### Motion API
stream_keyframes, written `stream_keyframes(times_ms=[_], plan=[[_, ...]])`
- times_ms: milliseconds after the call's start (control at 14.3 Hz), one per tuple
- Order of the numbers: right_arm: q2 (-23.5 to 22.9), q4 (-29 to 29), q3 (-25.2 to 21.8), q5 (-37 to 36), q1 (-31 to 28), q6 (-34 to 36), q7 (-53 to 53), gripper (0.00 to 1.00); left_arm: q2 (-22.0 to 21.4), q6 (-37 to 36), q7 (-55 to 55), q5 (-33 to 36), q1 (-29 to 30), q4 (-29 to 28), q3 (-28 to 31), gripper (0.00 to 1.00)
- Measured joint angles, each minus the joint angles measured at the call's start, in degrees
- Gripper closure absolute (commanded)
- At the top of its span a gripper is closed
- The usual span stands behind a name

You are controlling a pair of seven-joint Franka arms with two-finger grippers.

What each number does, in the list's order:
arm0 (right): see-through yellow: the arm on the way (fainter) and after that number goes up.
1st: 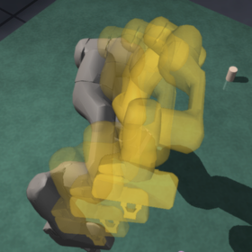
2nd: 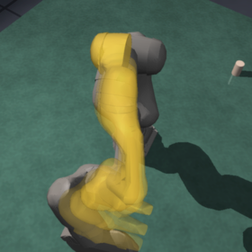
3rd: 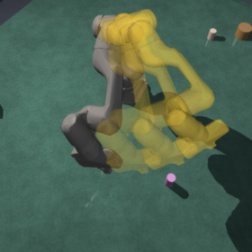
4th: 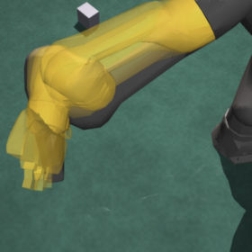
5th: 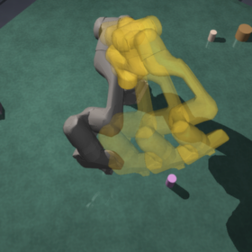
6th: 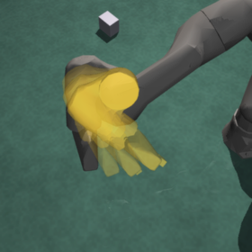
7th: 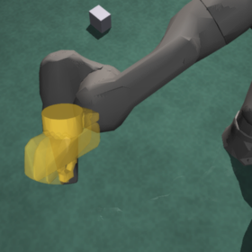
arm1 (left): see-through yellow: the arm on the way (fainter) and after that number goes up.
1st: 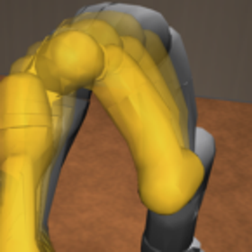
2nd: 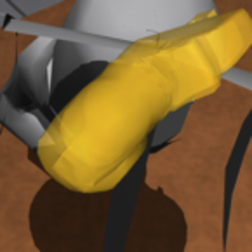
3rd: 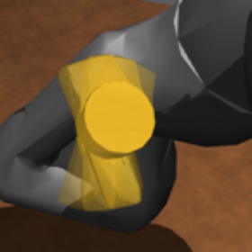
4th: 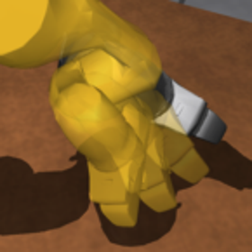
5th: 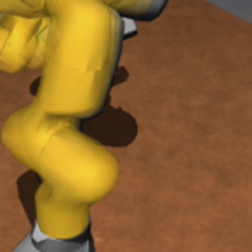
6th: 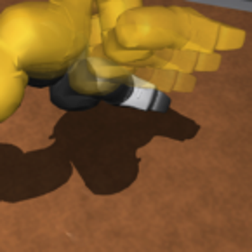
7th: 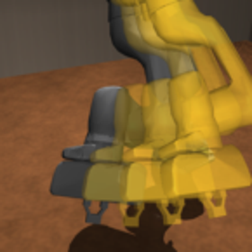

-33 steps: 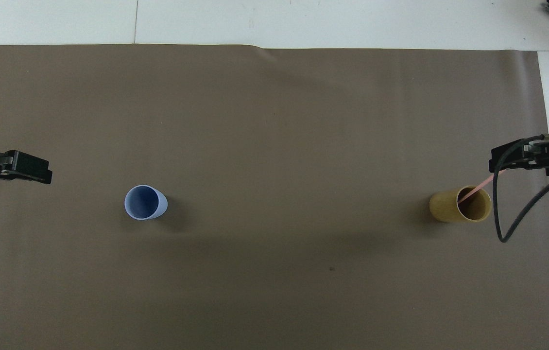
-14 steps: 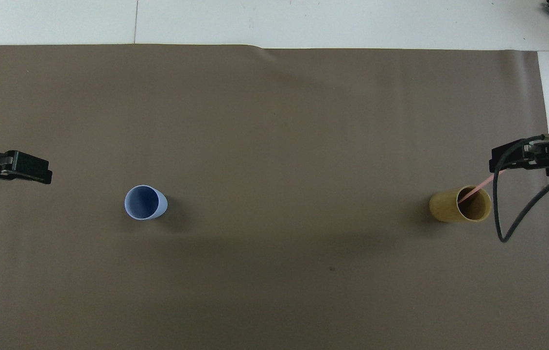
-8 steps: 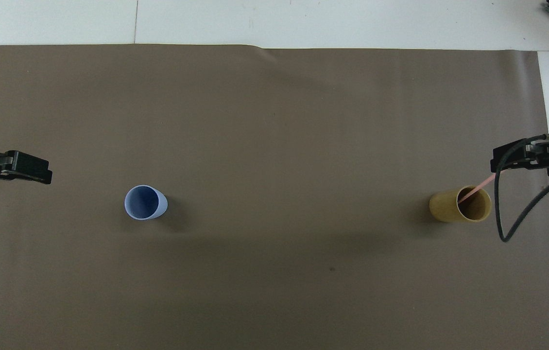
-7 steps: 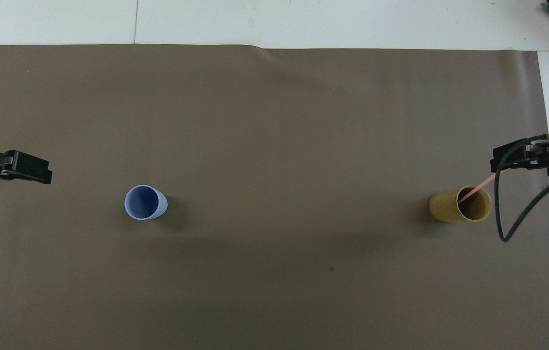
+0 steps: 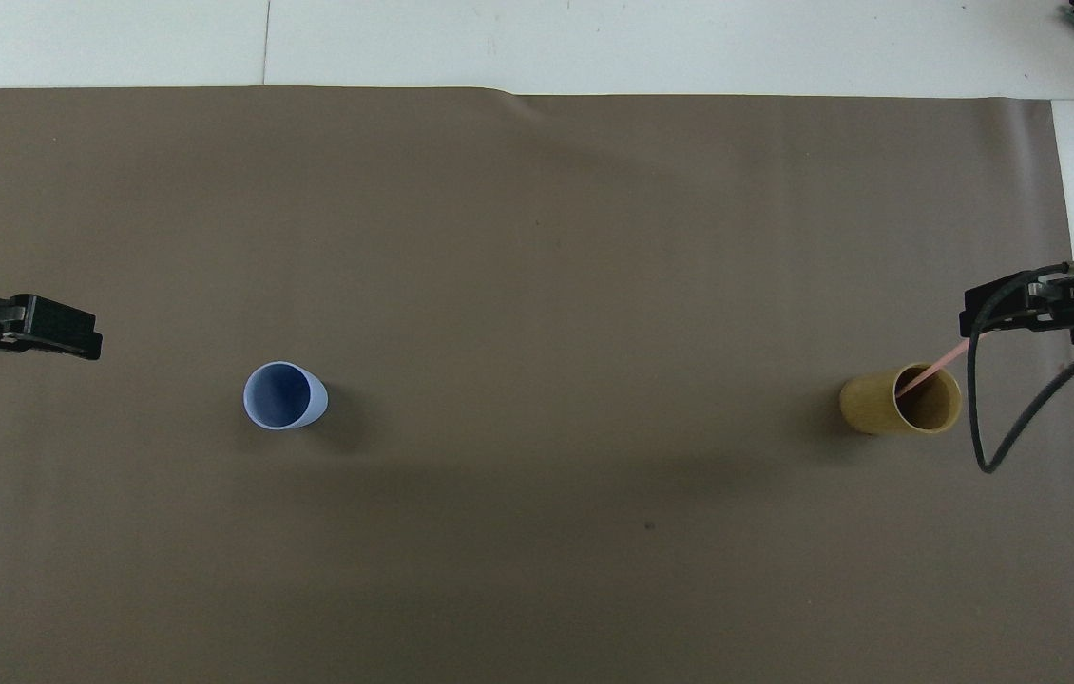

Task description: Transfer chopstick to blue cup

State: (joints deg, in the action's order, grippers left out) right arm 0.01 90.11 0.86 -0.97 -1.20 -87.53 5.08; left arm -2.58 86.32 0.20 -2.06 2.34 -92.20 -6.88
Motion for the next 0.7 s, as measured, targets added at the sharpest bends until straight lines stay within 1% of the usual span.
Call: stream_keyframes(times_ms=[419, 699], plan=[[0.0, 0.0, 0.0, 0.0, 0.0, 0.0, 0.0, 0.00, 0.0, 0.0, -0.2, 0.0, 0.0, 0.0, -0.2, 0.00], [0.0, 0.0, 0.0, 0.0, 0.0, 0.0, 0.0, 0.00, 0.0, 0.1, -3.0, 0.0, 0.0, -0.4, -0.4, 0.00]])
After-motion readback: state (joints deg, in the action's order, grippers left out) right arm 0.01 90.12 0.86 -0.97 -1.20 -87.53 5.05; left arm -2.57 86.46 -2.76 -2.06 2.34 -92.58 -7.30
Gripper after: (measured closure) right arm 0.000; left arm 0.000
